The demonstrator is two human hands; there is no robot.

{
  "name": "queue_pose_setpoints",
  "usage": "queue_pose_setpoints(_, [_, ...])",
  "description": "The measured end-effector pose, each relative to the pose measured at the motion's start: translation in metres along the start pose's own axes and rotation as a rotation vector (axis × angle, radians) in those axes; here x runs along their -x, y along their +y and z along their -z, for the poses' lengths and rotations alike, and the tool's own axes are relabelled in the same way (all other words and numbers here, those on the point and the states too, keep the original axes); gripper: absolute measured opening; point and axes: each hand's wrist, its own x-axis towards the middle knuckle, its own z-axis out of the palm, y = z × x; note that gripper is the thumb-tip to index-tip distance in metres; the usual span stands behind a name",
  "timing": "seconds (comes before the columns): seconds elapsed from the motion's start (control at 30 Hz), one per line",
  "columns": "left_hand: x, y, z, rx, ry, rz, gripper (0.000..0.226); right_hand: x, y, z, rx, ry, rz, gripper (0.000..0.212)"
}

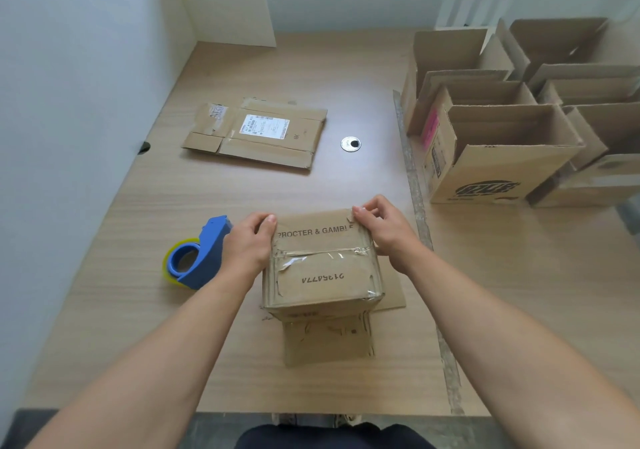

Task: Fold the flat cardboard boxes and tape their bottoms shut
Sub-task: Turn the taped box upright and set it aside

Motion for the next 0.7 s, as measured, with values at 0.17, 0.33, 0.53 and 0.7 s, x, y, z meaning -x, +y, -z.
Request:
queue_pose_setpoints(0.17, [0.007,-0.004,0.004,0.140,-0.095,0.051,0.042,-0.006,-0.004,-0.006,0.075,0.123,0.043,0.037])
queue_pose_setpoints(0.33, [0.046,-0.010,0.018,0.157,-0.202,-0.075,0.051,0.010,-0.007,-0.007,0.068,0.136,0.046,0.025])
queue_pose_setpoints(0.53, [0.087,-0.030,0.026,0.341,-0.207,-0.110,0.061,0.087,0.033,0.025,0.047,-0.124,0.202,0.066])
queue_pose_setpoints(0.7, [0.096,-0.037,0.025,0.269,-0.347,-0.099,0.088,0.110,0.054,0.022,0.204,-0.223,0.297,0.074])
